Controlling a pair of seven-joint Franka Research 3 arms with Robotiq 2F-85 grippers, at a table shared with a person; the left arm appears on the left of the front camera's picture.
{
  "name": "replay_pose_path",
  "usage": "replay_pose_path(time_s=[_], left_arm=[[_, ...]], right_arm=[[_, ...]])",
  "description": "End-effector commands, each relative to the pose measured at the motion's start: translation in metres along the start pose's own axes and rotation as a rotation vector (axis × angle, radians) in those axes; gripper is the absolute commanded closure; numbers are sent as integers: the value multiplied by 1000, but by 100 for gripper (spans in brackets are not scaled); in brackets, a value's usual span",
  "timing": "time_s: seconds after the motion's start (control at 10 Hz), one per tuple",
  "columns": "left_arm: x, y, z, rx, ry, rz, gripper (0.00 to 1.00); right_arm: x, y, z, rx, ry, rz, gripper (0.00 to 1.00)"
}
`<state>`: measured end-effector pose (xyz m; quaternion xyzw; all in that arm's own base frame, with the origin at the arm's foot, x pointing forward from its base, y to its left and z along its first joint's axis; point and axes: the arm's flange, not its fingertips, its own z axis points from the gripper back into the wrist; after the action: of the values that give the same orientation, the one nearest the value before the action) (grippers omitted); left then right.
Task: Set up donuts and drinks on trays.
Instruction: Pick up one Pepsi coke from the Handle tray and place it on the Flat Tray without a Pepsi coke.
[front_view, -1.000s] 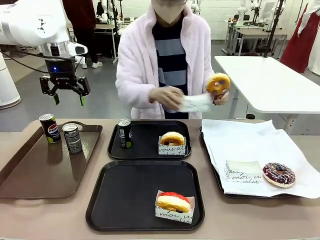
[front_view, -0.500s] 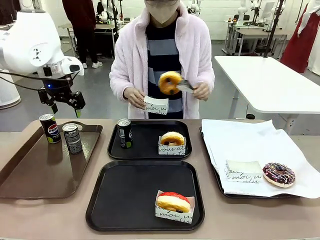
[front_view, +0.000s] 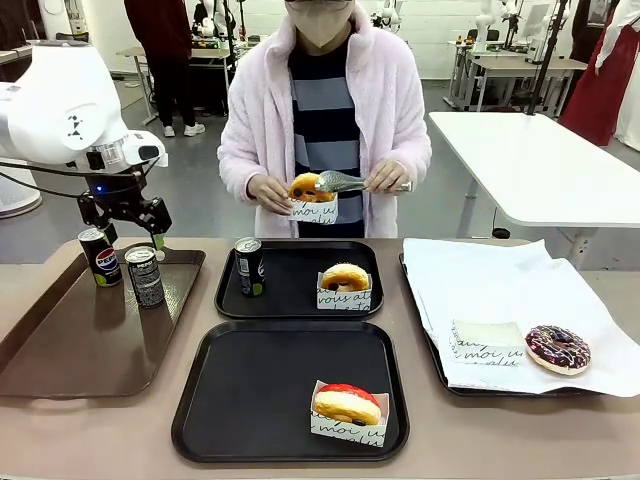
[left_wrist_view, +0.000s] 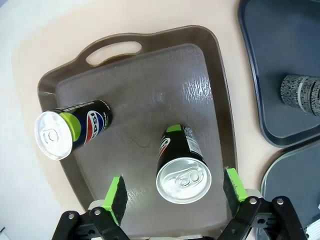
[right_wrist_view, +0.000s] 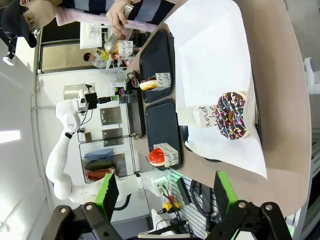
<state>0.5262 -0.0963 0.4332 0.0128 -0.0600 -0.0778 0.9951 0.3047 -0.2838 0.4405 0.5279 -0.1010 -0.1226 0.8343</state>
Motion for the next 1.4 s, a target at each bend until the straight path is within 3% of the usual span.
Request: replay_pose_path(time_s=[0.0,0.7,1.1,1.2,1.3], left_arm=[[-1,-3,-9,-2,5,17,0],[4,-5,-42,-13,105,132,0],[2,-6,-45,-60,98,149,0],[1,-6,-46,-59,96,149,34],[1,-5,-45,-54,104,143,55]], right_arm=[[0,0,0,15,-6,10,0],[0,0,0,15,-6,10,0],[0,0,0,15,-6,10,0],[0,0,0,15,-6,10,0],[0,0,0,15,-6,10,0]])
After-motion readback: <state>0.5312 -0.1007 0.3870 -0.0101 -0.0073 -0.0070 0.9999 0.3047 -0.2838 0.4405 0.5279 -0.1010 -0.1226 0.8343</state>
